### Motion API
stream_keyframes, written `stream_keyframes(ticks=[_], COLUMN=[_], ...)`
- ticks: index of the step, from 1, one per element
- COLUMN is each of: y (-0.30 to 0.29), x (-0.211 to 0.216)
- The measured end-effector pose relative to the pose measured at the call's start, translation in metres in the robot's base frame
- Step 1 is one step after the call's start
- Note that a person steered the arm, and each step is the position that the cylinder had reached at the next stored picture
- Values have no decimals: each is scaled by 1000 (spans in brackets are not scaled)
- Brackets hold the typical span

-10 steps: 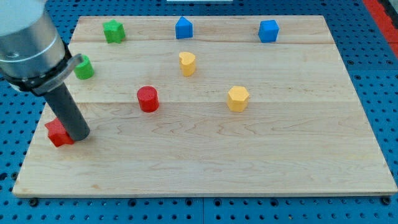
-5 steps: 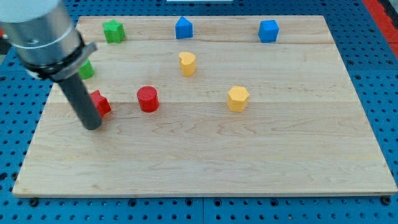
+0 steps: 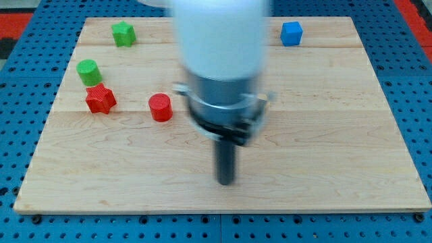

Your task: Slide the red star to the bottom right of the green circle

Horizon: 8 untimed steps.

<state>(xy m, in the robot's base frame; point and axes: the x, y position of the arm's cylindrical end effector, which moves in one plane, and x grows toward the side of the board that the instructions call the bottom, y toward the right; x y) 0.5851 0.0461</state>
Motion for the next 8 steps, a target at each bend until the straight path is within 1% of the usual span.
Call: stream_keyframes(ticks=[1,2,3,4,5,6,7,8], y=[93,133,179,208,195,143,69,36], x=[-18,-95,-185,-268,-344,-389,-369,-305])
